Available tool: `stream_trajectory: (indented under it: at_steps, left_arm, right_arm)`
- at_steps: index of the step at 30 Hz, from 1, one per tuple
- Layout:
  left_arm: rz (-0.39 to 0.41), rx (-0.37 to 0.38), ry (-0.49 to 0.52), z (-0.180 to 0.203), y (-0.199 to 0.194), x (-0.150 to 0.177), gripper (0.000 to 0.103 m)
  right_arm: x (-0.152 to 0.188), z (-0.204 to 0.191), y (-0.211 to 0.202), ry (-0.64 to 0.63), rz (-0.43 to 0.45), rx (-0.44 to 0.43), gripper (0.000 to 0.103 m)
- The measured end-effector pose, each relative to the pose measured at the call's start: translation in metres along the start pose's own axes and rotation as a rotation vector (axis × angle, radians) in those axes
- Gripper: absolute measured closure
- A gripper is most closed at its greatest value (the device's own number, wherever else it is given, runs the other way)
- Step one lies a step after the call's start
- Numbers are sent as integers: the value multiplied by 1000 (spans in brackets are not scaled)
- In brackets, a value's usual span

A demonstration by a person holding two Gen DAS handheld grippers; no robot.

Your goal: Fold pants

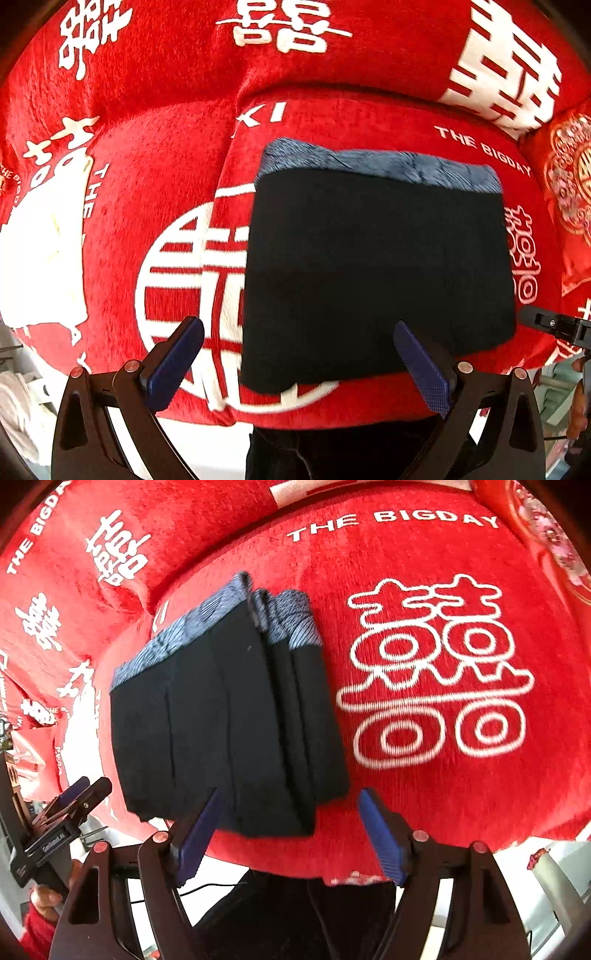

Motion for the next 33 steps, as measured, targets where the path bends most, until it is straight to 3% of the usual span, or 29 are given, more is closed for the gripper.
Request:
stream_trajectory:
  at_steps: [6,10,15,18,33]
  left_arm:
    - [-36,-25,32,12,-13,21,0]
    - [-45,-36,53,15,-25,33,0]
    - [-22,-52,59,17,-41,40,0]
    - [-19,-54,48,18,-51,43,0]
    - [-29,-72,90,19,-82,50,0]
  right_arm:
    - [25,-8,-23,-14,32,60,19]
    - [33,-16,-40,-33,82,112,0]
    - [40,-30,-55,-83,141,191,0]
    - [47,-37,-57,-95,119,218,0]
    - [74,-67,-80,-56,106,267,0]
Point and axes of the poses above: each gripper's, at about its wrist camera, not at the fingertips, and y roughly the way its jaws point, z to its right, x to its underside, the point moved 5 cm from there along y, roughly the way its jaws point
